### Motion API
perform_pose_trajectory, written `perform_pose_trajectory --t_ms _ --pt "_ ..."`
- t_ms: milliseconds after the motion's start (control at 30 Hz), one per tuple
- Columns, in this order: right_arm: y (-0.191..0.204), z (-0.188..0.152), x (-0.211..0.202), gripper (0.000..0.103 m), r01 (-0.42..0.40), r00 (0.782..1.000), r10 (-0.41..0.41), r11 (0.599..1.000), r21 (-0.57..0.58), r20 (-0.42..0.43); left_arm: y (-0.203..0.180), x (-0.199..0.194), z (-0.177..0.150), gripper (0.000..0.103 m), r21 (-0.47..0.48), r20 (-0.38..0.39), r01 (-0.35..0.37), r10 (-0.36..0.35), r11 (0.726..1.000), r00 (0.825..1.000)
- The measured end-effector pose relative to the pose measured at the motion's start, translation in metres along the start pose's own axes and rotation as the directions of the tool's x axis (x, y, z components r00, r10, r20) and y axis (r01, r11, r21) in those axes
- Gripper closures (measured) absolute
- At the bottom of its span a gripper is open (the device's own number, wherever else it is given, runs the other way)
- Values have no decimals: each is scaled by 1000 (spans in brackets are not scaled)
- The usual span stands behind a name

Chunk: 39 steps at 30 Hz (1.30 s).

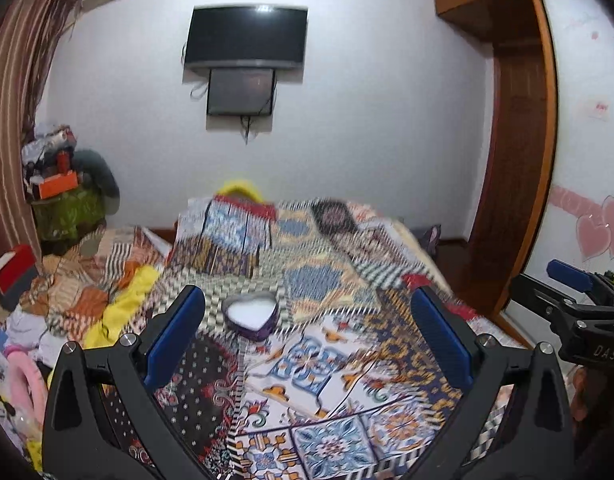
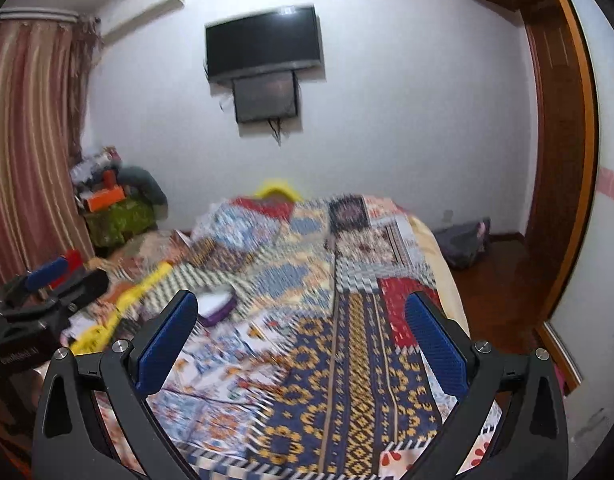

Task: Organize jewelry

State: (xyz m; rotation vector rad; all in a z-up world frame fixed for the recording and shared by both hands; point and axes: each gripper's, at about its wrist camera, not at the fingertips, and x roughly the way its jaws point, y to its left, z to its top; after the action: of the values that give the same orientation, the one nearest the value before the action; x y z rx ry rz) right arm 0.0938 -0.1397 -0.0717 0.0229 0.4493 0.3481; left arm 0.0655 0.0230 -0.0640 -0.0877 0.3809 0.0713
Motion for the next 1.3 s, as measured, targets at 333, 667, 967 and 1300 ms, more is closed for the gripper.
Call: perform_pose_trajectory --t_ms 333,667,967,1300 --pt "-25 -42 57 0 24 972 -25 1000 -8 -235 7 81 -53 14 -22 -297 55 -59 998 953" --pt "-55 -56 99 21 -10 935 23 999 40 -355 -4 137 -75 38 -17 -443 138 -131 990 887" --pt "-66 -52 127 47 -98 898 88 995 -2 -431 -6 172 -72 71 -3 -511 234 -203 972 835" --pt "-63 -53 156 66 -172 853 157 985 15 -498 -8 196 -77 74 -21 -556 270 -236 963 797"
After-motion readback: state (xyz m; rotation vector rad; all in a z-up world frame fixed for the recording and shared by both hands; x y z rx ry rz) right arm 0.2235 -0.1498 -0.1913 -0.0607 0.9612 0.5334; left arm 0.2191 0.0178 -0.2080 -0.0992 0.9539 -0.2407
